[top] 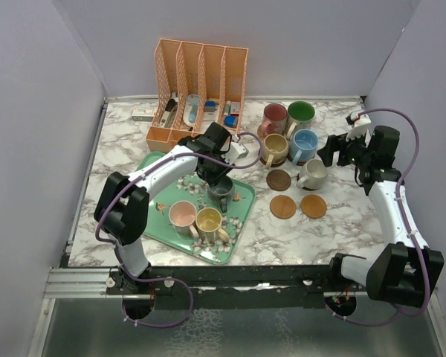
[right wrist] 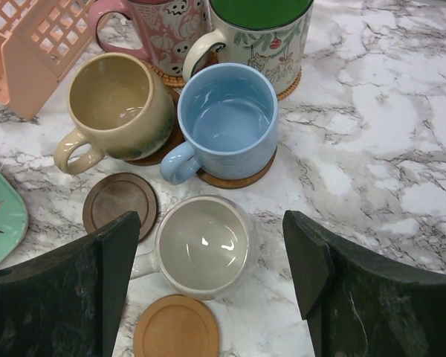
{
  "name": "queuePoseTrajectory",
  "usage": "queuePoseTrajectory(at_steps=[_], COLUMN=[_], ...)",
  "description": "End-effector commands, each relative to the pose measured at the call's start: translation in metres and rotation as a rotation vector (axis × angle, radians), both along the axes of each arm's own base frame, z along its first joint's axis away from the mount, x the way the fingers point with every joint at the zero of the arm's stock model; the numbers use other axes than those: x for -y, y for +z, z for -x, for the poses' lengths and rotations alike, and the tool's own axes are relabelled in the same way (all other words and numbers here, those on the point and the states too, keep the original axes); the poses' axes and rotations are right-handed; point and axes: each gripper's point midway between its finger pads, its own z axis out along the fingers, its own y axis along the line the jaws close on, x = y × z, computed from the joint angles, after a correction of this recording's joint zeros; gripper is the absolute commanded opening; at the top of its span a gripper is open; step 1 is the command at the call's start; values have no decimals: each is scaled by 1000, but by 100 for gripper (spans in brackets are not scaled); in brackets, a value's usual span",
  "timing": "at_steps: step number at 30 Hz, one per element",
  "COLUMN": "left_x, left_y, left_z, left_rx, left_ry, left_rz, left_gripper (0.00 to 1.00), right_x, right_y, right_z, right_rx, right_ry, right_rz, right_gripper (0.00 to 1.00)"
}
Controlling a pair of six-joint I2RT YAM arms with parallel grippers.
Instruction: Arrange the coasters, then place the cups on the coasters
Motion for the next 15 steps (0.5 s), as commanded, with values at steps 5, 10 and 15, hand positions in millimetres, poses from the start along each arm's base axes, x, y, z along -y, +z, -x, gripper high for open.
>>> queuePoseTrajectory(at_steps=[5,10,15], left_x=[32,50,61], left_y=[1,6,15], left_z=[0,-3,-3], left_rx=[33,54,75], left_ry=[-245,-350,-388], left_rz=[1,20,48], left_gripper=[25,26,32], right_x=[-1,0,0], right_y=[3,4,3], right_z=[4,3,4], right_rx=[21,26,28], right_ry=[17,11,9], right_rz=[7,12,17], right_gripper=[79,79,79])
